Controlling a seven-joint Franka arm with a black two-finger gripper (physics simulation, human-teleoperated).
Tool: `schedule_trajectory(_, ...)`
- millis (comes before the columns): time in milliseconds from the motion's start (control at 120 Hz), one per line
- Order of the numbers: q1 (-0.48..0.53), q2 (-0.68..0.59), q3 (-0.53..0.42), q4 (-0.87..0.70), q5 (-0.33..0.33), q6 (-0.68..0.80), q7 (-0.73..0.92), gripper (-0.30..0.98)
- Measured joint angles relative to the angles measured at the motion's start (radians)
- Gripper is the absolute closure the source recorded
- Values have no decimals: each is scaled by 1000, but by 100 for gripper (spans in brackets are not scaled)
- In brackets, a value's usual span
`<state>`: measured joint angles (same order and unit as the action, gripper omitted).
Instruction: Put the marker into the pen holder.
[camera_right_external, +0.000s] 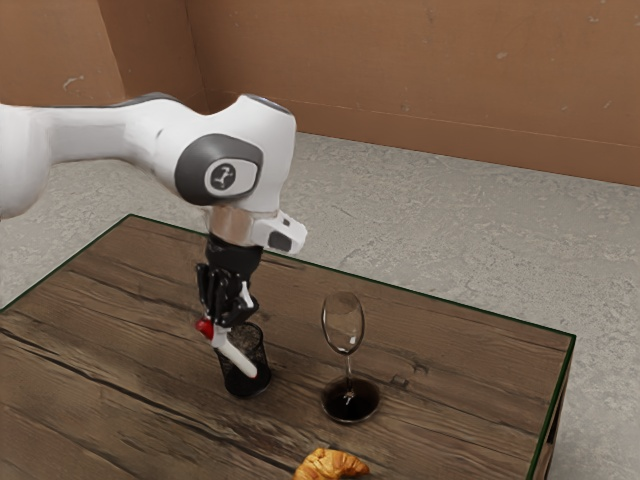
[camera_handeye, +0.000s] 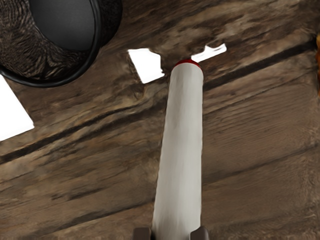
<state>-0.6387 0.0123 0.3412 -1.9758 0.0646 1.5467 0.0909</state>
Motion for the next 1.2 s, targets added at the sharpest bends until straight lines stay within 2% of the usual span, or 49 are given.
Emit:
schedule_trajectory(133,-56,53,6,95,11,-56,-25,79)
schedule_trajectory(167,-16,69,8,116,15,-65,-30,79)
schedule_trajectory(267,190,83,11,137,24,-84,-41,79)
schedule_trajectory(325,235,85,12,141,27,-91,-46,79)
schedule_trajectory(500,195,96,11,143,30,-98,-59,79)
schedule_trajectory(750,178,220,11,254,24,-69,-57,79)
schedule_trajectory(992,156,283,10,265,7,-28,-49,79)
schedule_trajectory(1150,155,287,13,263,-19,-1,-43,45)
schedule_trajectory(1200,159,244,14,256,-23,8,-41,36)
